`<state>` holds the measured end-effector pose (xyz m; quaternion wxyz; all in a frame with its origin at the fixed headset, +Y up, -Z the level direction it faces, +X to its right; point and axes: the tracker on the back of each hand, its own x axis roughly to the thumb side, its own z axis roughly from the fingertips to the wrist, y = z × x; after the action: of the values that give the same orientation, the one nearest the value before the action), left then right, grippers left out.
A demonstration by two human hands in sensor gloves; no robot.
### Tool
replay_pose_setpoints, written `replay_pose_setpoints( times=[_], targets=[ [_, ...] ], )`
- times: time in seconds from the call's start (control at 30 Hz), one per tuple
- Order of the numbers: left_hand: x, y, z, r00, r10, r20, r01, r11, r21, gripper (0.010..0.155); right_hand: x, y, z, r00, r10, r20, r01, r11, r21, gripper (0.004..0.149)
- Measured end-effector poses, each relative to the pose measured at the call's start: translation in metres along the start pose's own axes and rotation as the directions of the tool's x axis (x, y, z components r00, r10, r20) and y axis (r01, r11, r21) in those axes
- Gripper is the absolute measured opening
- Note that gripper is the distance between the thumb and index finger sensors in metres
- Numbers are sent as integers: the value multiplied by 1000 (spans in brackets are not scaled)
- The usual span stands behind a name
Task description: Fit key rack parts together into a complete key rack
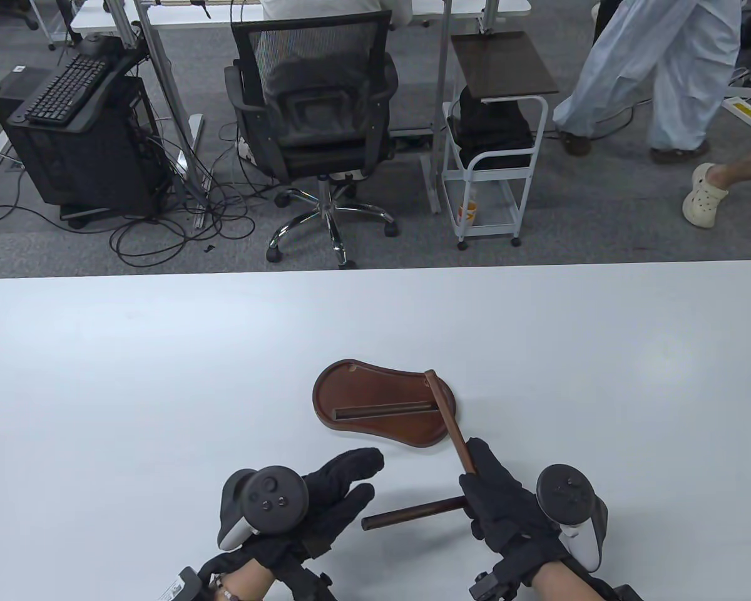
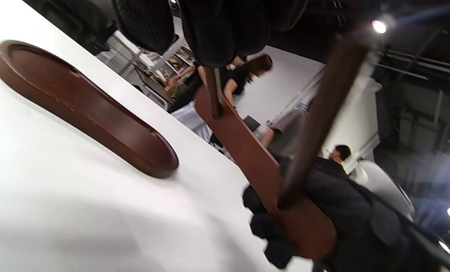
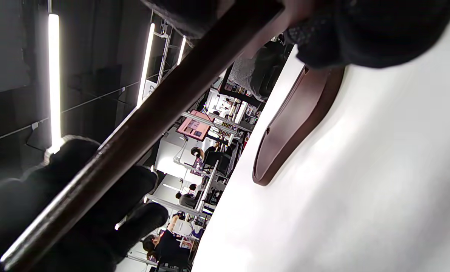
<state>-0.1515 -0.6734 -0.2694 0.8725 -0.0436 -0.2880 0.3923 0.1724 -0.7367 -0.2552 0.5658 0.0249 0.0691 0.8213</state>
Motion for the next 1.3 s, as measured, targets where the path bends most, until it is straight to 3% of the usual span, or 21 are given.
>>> replay_pose_setpoints(
  times=[0.1, 0.23, 0.67, 0.9, 1.3],
  targets=[
    [-23, 15, -5, 997, -5, -79, 9, 998, 57, 56, 0, -6, 0, 1000, -12, 1, 12, 1000, -17, 63],
    [-50, 24, -20, 979, -64, -195, 76, 995, 57, 57, 0, -9, 0, 999, -41, -4, 41, 999, -25, 63],
    [-107, -16, -83, 815, -385, -433, 282, 916, -285, 67, -1, -14, 1, 998, -67, -4, 67, 997, -31, 63],
    [-129, -25, -92, 774, -372, -512, 213, 915, -342, 63, -2, -18, 0, 997, -78, -7, 78, 996, -34, 63],
    [-125, -25, -83, 695, -605, -389, 450, 788, -420, 56, -3, -19, 1, 997, -79, -12, 79, 997, -26, 63]
  ],
)
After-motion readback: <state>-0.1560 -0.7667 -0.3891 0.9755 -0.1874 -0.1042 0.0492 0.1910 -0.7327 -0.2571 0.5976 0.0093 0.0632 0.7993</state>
